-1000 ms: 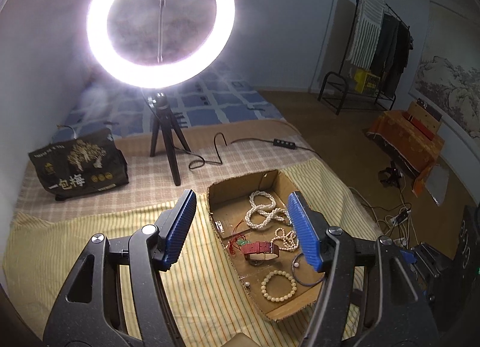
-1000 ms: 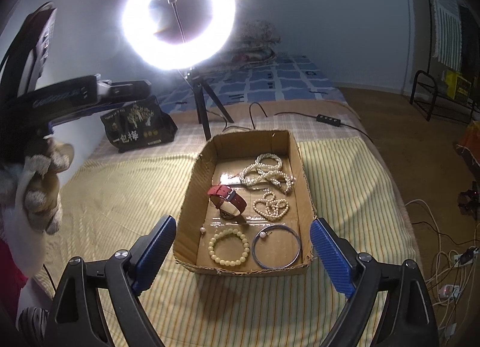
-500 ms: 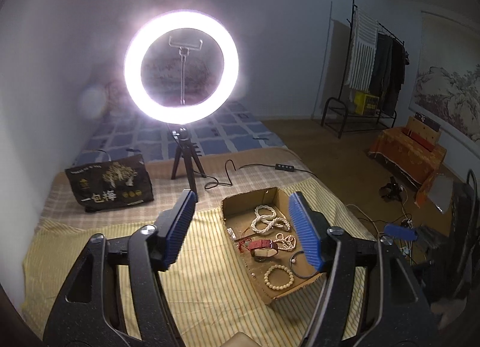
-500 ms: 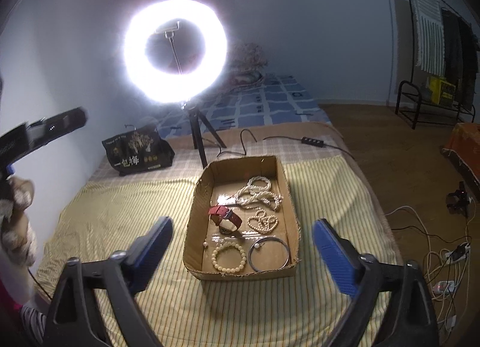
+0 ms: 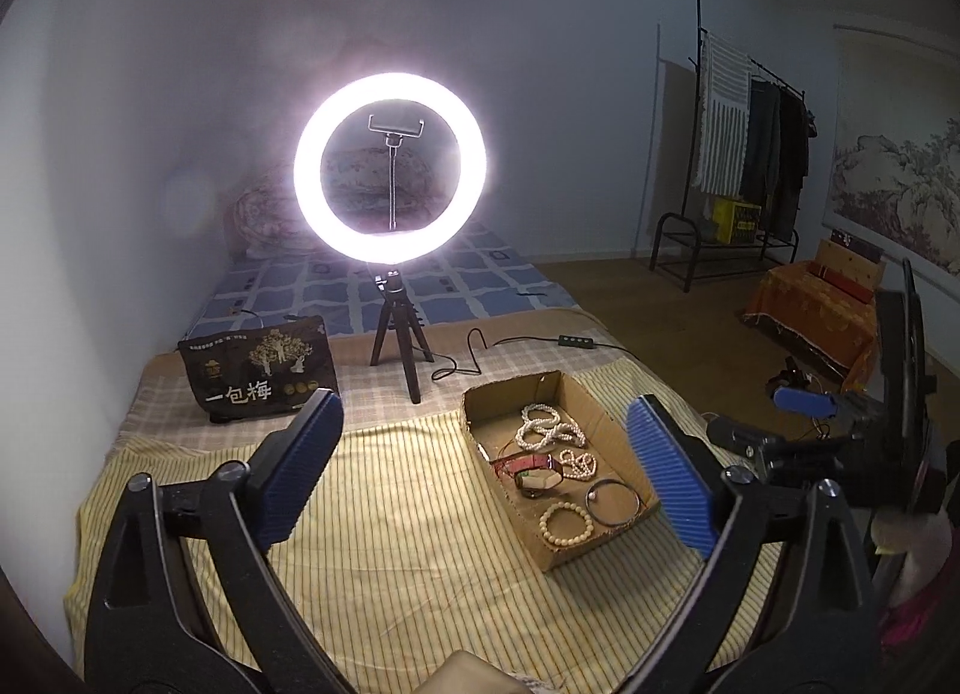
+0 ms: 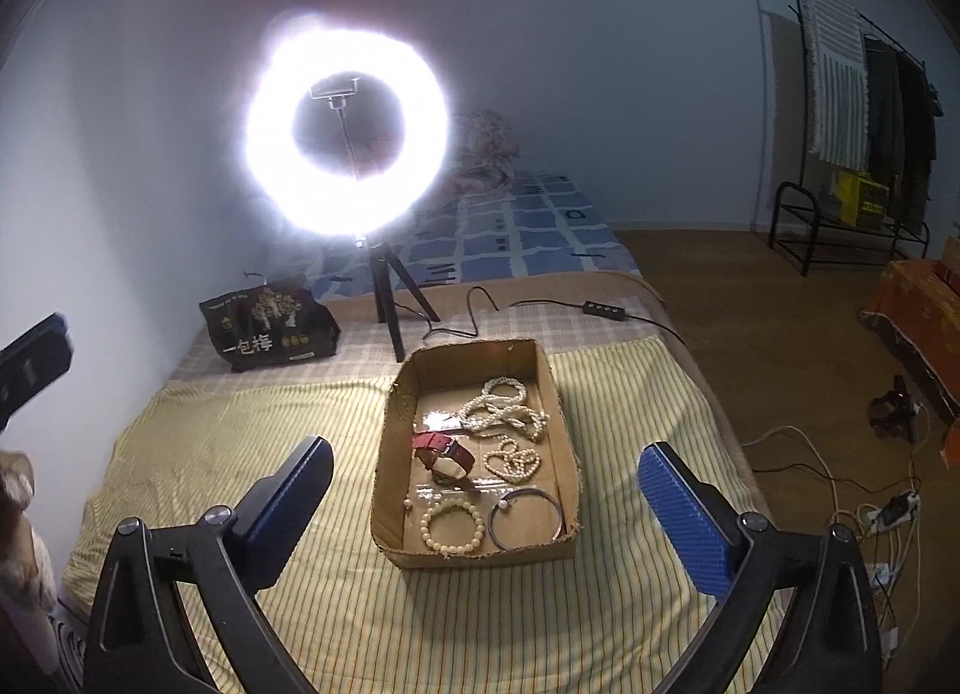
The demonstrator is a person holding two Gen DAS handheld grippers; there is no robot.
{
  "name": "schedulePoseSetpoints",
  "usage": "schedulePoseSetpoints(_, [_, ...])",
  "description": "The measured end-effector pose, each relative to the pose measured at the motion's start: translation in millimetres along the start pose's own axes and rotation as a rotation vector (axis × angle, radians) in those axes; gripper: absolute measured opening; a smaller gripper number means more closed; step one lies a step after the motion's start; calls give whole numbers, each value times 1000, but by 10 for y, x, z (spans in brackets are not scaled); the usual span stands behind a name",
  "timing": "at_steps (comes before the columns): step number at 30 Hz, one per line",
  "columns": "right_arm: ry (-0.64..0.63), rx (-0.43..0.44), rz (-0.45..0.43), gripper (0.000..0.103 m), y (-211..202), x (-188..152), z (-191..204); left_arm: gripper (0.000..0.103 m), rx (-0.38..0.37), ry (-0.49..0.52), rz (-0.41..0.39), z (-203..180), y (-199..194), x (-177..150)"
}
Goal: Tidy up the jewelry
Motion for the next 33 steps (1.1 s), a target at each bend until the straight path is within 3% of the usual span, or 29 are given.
schedulePoseSetpoints(5, [56,-31,8,103,-32,-26,-13,99,6,-2,20,40,-4,-93])
schedulePoseSetpoints(11, [34,-102,-53,103,-70,-124,-1,103,38,-12,36,115,32,-234])
schedulePoseSetpoints(33, [73,-116,-68,103,40,-241,-21,103,88,79,78,-2,111,-474])
Point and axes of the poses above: each gripper's, at about its wrist camera, not at the fingertips, and y roughly the way its jaws point, z to its left, x to its top, the point moved 8 cm from there along y, roughly the way its jaws point, and after that the axes turned 4 degrees about -z, right-handed, at the moved point
